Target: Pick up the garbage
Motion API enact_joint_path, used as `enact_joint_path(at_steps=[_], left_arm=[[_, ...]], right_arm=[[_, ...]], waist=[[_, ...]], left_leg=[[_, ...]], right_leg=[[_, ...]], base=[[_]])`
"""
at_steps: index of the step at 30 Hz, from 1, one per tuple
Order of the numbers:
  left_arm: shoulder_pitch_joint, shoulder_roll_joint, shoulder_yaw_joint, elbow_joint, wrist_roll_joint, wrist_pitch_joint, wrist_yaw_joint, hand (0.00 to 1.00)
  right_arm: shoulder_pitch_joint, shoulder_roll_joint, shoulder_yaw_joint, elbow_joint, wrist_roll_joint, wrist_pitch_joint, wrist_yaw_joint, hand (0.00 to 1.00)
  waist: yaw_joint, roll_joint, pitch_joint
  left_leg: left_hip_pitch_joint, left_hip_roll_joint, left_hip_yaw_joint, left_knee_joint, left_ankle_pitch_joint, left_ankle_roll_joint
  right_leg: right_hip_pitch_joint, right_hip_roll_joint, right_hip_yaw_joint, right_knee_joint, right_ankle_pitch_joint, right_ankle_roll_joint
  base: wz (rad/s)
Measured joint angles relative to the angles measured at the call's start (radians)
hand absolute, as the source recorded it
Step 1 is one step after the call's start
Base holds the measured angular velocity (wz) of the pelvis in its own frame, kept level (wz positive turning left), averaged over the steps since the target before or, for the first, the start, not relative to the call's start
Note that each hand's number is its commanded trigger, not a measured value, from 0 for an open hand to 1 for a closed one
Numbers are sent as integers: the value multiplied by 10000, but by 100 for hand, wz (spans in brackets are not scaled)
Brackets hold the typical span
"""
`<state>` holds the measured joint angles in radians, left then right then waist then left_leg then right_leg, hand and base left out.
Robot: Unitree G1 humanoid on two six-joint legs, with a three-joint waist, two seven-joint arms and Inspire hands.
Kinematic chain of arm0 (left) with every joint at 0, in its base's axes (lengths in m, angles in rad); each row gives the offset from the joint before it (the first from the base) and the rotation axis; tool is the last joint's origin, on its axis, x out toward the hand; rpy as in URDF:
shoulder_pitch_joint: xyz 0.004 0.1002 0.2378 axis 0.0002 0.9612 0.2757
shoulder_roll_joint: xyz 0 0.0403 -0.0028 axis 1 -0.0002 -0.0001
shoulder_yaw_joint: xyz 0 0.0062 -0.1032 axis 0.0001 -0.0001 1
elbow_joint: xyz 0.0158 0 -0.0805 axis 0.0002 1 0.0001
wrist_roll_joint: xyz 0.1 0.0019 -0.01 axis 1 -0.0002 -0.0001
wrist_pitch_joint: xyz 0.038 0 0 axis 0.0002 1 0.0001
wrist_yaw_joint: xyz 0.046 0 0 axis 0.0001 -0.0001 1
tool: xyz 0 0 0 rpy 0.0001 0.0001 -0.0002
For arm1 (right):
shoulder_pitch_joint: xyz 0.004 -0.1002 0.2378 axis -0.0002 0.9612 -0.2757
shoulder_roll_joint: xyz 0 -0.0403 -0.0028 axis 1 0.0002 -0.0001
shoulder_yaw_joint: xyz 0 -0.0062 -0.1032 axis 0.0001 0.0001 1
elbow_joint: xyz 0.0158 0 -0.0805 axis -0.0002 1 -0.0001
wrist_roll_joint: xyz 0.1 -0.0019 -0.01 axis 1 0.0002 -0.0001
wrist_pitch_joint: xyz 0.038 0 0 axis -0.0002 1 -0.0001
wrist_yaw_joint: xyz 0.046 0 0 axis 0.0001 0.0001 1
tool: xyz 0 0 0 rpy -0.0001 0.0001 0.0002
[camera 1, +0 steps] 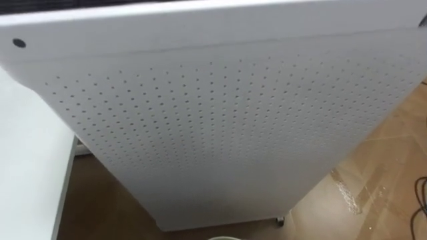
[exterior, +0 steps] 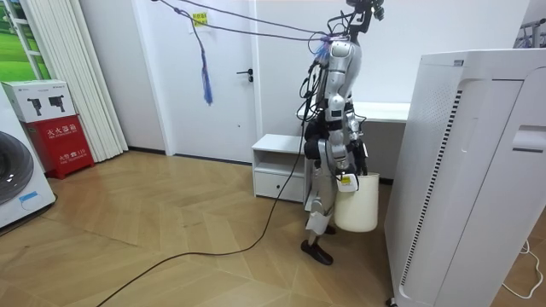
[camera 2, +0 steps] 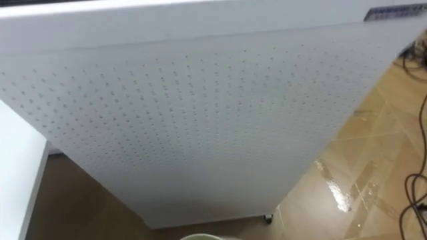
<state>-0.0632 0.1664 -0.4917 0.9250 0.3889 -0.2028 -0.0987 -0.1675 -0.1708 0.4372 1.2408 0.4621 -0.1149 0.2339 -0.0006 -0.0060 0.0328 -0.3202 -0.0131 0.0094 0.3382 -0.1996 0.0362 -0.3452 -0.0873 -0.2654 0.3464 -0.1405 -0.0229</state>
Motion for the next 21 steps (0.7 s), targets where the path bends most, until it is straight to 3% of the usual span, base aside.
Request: enact_joint_path(at_steps=[7,9,11,15,21], left_arm=[[175,-98,-48,28,377,81,-262,0],[259,-126,-48,27,369,171,-430,0],[321,-122,-46,26,354,324,-646,0],[333,-145,-41,-15,273,505,-933,0],[359,-139,287,-29,265,527,-1357,0]], right_arm=[[274,-22,22,93,12,68,17,100],[426,-21,19,93,22,80,73,100],[520,-18,23,149,23,146,111,100],[548,-29,67,151,22,291,180,100],[856,-18,-325,-2,-61,420,223,100]], waist=[[-20,56,-48],[-63,98,-110],[-60,114,-155],[-114,116,-167],[-195,89,-236]], left_leg=[[889,-152,-230,-495,115,50],[1104,-187,-365,-645,133,65],[1424,-191,-349,-813,136,69],[1738,-182,-276,-935,136,70],[2420,-122,-269,-1235,135,69]], right_leg=[[942,-146,-443,-311,-173,148],[1232,-158,-608,-441,-197,200],[1533,-157,-626,-563,-218,240],[1837,-139,-640,-692,-240,272],[2519,26,-521,-1066,-213,305]], base=[[19],[21],[6],[1],[-1]])
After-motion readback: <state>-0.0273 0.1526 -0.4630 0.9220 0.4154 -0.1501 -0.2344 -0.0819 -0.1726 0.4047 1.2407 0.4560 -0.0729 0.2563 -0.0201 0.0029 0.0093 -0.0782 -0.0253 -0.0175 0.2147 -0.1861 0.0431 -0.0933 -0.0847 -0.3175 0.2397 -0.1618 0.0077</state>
